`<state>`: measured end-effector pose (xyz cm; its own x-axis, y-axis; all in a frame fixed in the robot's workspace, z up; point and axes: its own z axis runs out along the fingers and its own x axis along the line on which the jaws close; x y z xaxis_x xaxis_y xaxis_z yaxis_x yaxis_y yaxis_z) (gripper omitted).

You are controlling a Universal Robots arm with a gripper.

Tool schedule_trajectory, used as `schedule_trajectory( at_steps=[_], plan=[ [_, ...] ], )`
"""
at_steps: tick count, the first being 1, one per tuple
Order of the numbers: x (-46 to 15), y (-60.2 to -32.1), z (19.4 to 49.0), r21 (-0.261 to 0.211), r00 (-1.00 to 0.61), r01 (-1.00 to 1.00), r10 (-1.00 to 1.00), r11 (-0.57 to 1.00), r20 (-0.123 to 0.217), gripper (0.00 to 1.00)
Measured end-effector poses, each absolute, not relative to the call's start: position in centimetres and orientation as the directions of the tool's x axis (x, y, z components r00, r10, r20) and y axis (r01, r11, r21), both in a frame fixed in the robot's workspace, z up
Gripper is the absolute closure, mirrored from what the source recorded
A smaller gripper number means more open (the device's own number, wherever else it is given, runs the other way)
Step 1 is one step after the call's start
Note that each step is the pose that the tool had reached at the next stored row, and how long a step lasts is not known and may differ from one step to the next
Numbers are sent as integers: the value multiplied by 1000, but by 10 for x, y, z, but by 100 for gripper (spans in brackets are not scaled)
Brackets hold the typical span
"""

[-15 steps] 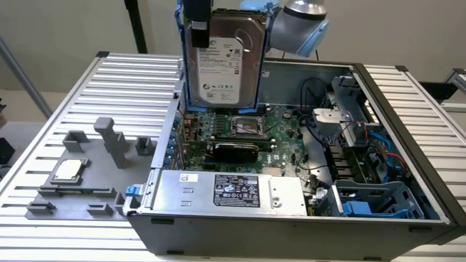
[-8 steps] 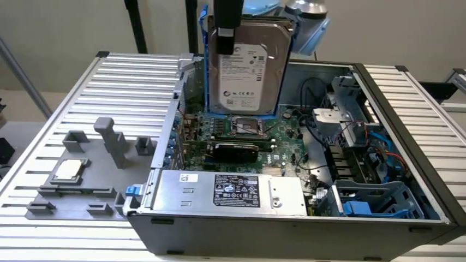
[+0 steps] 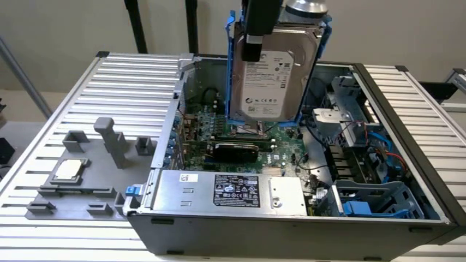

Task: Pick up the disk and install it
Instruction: 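Pick up the disk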

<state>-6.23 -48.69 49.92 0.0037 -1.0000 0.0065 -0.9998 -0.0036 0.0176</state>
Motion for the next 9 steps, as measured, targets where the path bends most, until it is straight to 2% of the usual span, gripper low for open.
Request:
schedule_trajectory(
  at_steps=[9],
  plan=[
    [-21, -499, 499, 18, 4, -1000, -1000, -4, 6, 100]
  ],
)
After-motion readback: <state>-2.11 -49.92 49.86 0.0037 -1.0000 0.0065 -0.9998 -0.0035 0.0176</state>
